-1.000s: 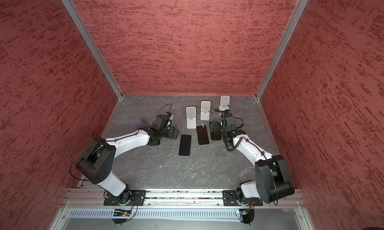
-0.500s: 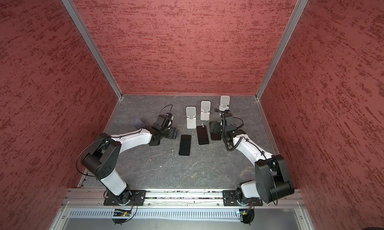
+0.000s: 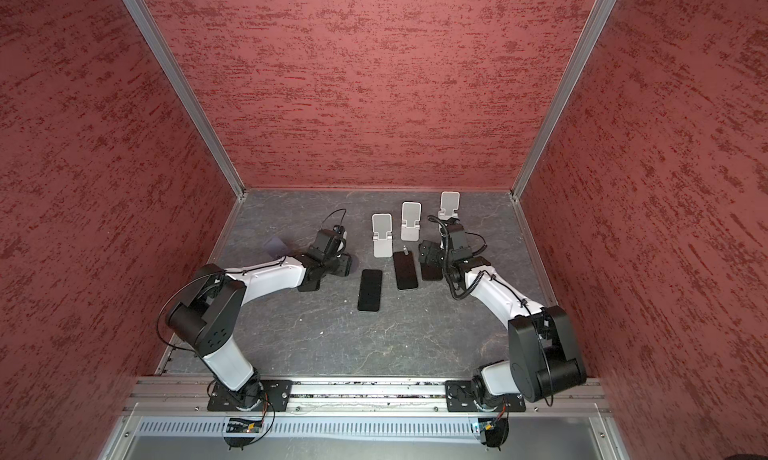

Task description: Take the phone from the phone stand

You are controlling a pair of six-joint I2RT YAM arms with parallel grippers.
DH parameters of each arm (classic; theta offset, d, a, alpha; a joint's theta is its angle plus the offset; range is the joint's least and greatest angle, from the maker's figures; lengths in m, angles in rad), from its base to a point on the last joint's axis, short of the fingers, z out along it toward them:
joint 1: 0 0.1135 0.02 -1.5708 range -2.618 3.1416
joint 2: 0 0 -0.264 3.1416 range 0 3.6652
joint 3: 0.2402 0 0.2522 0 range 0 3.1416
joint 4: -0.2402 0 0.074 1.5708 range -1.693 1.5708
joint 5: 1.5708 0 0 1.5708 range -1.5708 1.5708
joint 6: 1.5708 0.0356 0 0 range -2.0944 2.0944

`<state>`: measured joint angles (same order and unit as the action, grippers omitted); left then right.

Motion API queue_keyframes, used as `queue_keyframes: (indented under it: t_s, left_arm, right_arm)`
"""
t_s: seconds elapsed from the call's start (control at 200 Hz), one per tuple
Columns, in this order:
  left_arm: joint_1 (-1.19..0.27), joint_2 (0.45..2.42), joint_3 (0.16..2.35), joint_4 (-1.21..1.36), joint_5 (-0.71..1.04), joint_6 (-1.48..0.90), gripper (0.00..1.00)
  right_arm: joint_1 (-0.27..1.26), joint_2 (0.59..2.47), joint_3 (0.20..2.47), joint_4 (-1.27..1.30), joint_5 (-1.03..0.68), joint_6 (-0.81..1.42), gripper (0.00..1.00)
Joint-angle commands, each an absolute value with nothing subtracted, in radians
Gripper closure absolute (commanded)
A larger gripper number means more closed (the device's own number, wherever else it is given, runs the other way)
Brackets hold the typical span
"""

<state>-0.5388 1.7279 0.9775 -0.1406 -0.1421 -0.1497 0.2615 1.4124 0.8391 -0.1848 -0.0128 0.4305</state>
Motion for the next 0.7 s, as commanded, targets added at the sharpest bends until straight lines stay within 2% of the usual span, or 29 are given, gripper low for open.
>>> queue_keyframes:
  t_s: [0.0,0.416,0.691]
  left_arm:
    - [-0.548,1.749,1.012,-0.128,-0.167,-0.167,0.37]
    - [-0.548,1.845,1.213,-0.237,-0.304,-0.219,0.38]
    - [-0.545,1.947,1.354,-0.315,-0.319,-0.247,0.38]
  right_arm:
    - [0.257,1.425,0.87,-0.185,0.0,0.437,0.01]
    - [0.257,1.428,0.871,-0.184,0.005,0.424,0.01]
    - [0.257,1.428,0.872,-0.191,0.014,0.41,0.01]
